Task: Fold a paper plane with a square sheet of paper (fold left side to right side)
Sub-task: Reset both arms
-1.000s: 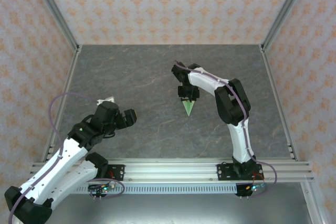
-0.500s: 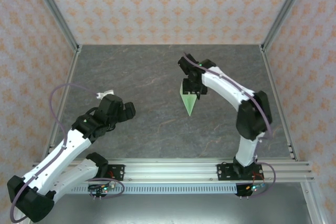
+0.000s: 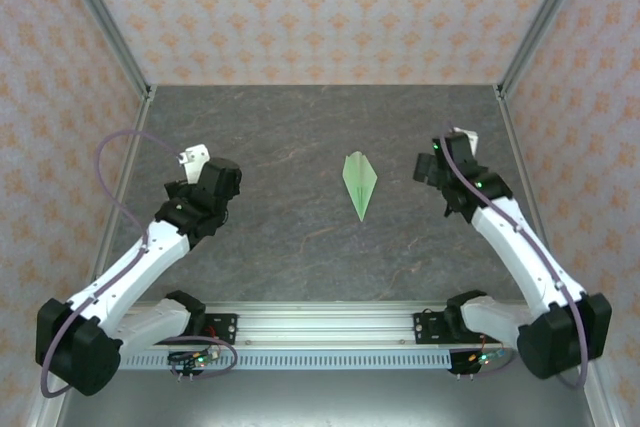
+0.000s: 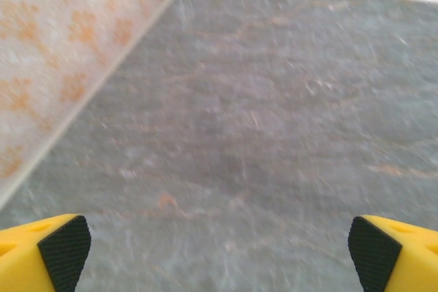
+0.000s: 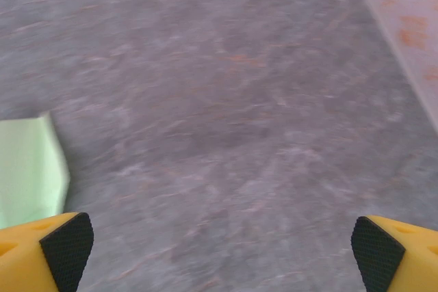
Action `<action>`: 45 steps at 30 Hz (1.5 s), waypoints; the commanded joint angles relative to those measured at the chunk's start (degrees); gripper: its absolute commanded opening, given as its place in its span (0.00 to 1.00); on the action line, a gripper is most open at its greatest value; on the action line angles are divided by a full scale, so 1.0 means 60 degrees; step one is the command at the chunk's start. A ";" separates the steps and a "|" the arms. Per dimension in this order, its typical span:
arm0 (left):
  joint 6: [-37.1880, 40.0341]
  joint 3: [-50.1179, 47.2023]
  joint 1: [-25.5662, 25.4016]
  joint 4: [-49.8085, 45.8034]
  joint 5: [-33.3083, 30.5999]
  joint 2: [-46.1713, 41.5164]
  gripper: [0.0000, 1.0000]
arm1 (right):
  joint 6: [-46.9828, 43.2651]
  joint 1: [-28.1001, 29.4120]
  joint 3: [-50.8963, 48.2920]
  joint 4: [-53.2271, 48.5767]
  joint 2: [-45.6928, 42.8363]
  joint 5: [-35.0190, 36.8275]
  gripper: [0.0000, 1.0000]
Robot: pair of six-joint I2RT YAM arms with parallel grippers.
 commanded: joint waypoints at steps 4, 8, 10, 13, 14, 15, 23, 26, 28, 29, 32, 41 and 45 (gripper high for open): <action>0.2169 -0.1713 0.0568 0.4112 -0.1822 0.0446 1.00 | -0.1142 -0.1306 -0.2546 0.3827 -0.0551 0.0753 1.00; 0.2823 -0.2569 0.1249 0.6207 -0.1216 0.1124 1.00 | -0.1483 -0.1615 -0.4328 0.6551 -0.0449 0.1081 1.00; 0.3140 -0.3038 0.1479 0.7446 -0.0883 0.1346 1.00 | -0.1560 -0.1819 -0.4927 0.7725 -0.0395 0.0786 1.00; 0.3301 -0.3652 0.1906 0.9132 -0.0057 0.1601 1.00 | -0.1814 -0.1977 -0.5670 0.9461 -0.0168 0.0391 1.00; 0.3400 -0.3820 0.2013 0.9675 0.0179 0.1696 1.00 | -0.1894 -0.1994 -0.5925 1.0110 -0.0035 0.0262 1.00; 0.3463 -0.3921 0.2101 1.0063 0.0283 0.1795 1.00 | -0.1975 -0.2022 -0.6108 1.0634 0.0152 0.0130 1.00; 0.3851 -0.3810 0.2723 1.1594 0.2117 0.3468 1.00 | -0.2176 -0.2097 -0.5423 1.2138 0.2224 -0.1020 1.00; 0.4068 -0.3967 0.2723 1.2113 0.2569 0.3706 1.00 | -0.1984 -0.2113 -0.5733 1.3495 0.2880 -0.1409 1.00; 0.4112 -0.4061 0.2727 1.2582 0.2730 0.4125 1.00 | -0.1928 -0.2113 -0.5944 1.4869 0.3986 -0.1333 1.00; 0.4243 -0.3949 0.2727 1.2964 0.2686 0.4487 1.00 | -0.2032 -0.2114 -0.5934 1.5368 0.4373 -0.1387 1.00; 0.4253 -0.3510 0.2847 1.2020 0.3249 0.4449 1.00 | -0.1977 -0.2176 -0.5115 1.3577 0.4273 -0.1528 1.00; 0.4045 -0.3380 0.3051 1.1623 0.3443 0.4381 1.00 | -0.1966 -0.2244 -0.4968 1.3097 0.4161 -0.1644 1.00; 0.4046 -0.3372 0.3058 1.1603 0.3464 0.4376 1.00 | -0.1987 -0.2244 -0.4968 1.3129 0.4186 -0.1639 1.00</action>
